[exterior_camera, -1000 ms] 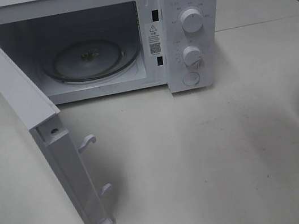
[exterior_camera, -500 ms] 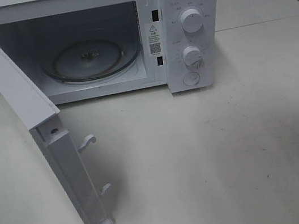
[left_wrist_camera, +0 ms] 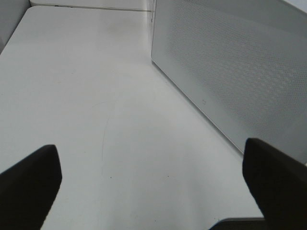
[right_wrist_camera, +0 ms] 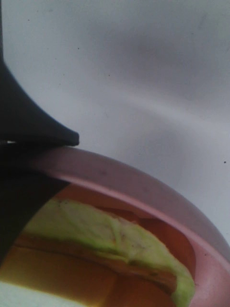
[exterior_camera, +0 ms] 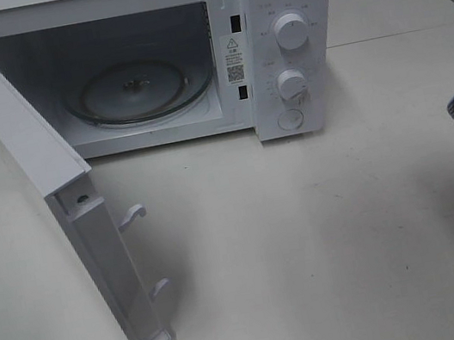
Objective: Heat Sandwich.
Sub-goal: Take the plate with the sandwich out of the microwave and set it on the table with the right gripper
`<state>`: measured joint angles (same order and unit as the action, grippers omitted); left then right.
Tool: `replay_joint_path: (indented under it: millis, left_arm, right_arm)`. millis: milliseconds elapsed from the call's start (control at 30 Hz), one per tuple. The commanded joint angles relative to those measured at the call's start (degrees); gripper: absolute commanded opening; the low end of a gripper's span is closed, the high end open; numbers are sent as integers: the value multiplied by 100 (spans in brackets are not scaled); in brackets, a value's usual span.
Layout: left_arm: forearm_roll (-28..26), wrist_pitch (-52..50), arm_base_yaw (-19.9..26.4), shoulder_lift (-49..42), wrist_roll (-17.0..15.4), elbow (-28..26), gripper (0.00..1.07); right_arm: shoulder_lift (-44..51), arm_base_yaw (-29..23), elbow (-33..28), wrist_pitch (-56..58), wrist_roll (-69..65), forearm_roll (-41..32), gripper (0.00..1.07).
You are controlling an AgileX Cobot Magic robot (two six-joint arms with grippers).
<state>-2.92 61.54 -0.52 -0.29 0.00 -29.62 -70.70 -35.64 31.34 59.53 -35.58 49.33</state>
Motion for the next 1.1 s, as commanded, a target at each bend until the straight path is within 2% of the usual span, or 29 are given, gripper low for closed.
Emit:
replay_joint_path:
  millis: [33,500,1100]
  left_arm:
    - [0,-29,23,-97,0,11,97]
    - [0,-29,23,-97,0,11,97]
    - [0,-29,23,-97,0,11,97]
  right_arm:
    - [-355,11,275,218,-476,223,2]
    - [-1725,11,722,315,-1788,201,4]
    - [-2876,29,722,-435,-2280,275,5]
